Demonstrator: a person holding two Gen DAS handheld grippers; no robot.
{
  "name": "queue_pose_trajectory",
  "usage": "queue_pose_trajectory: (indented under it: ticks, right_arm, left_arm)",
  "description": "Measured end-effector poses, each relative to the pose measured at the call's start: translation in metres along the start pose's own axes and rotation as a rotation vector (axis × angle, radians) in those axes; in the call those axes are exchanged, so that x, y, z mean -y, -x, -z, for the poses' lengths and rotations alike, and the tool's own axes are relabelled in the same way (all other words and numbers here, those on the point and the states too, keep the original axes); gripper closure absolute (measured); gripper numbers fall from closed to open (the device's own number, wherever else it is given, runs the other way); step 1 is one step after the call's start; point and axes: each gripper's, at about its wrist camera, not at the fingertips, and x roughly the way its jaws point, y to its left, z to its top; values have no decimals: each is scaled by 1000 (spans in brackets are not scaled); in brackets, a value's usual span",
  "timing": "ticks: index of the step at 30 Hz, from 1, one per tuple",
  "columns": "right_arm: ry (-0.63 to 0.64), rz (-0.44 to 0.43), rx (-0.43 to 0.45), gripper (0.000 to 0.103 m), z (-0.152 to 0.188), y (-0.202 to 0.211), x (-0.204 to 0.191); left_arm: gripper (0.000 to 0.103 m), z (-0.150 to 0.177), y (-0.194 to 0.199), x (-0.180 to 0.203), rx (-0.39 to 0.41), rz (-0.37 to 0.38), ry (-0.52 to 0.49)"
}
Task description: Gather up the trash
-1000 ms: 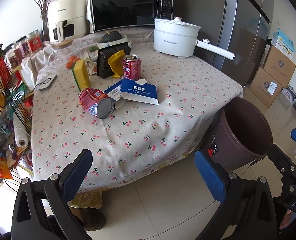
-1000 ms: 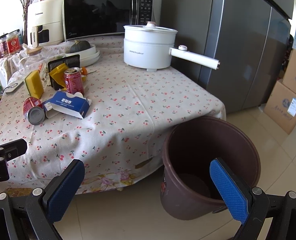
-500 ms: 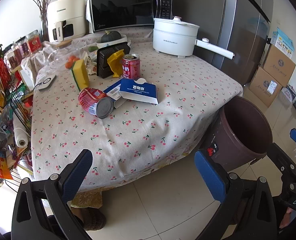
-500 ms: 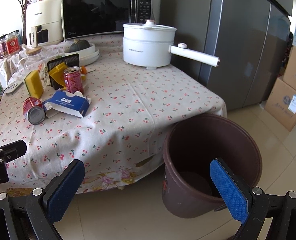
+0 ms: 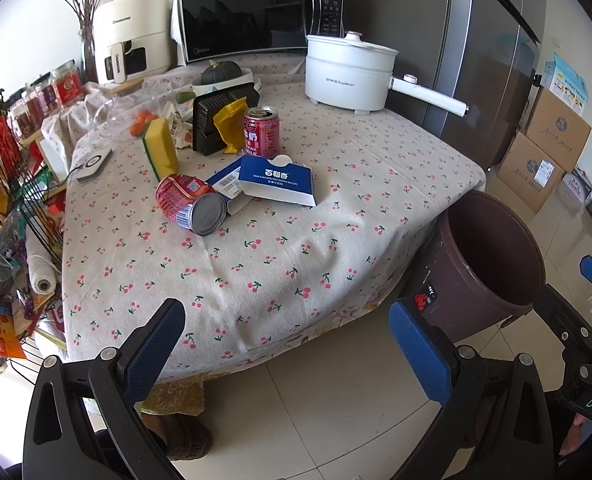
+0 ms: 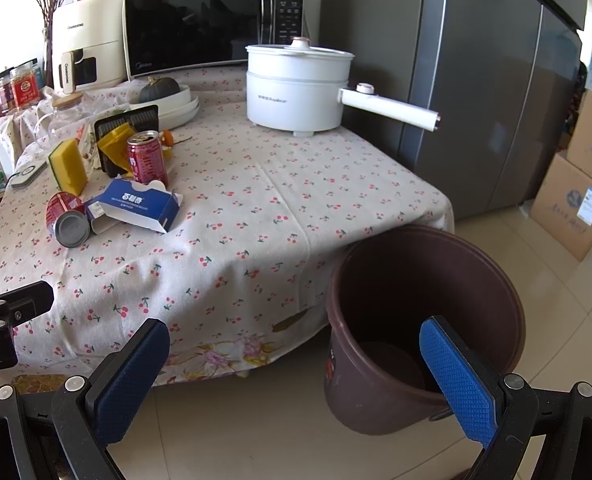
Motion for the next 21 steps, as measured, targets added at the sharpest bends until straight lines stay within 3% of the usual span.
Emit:
queue_pose_trajectory:
  ticks: [21]
  right_arm:
    - [-14,0,-6,0,2,-3,4]
  left_arm:
    - [0,5,-1,1,-5,0,-2]
